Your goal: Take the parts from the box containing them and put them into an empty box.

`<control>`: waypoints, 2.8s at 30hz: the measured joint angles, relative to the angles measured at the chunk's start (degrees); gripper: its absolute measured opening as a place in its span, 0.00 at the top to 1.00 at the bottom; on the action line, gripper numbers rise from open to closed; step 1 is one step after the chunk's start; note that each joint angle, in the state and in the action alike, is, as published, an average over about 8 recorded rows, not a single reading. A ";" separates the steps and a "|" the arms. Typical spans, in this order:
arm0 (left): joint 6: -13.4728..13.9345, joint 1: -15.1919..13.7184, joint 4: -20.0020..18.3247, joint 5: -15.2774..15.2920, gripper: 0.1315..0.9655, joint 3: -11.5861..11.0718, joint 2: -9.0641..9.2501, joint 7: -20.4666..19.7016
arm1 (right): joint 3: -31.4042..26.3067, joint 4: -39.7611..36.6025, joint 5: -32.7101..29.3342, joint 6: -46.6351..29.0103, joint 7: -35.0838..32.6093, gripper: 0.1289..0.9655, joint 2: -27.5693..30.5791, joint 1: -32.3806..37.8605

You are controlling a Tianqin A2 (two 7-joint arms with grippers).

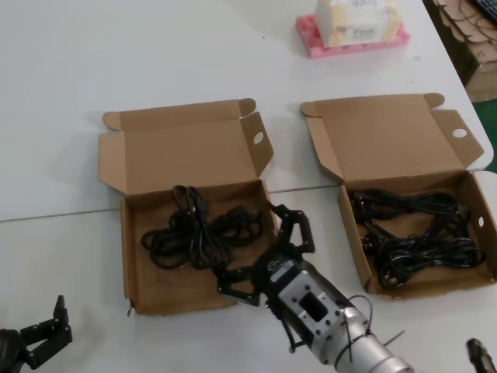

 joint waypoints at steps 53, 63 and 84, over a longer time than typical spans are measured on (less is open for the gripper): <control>0.00 0.00 0.00 -0.02 0.00 0.00 0.00 0.03 | 20.48 9.78 45.07 0.72 0.00 0.00 4.03 -16.44; 0.00 0.00 0.00 -0.03 0.00 0.00 0.00 0.04 | 23.53 11.24 51.79 0.83 0.00 0.00 4.63 -18.89; 0.00 0.00 0.00 -0.03 0.00 0.00 0.00 0.02 | 23.71 11.32 52.20 0.83 0.00 0.00 4.66 -19.04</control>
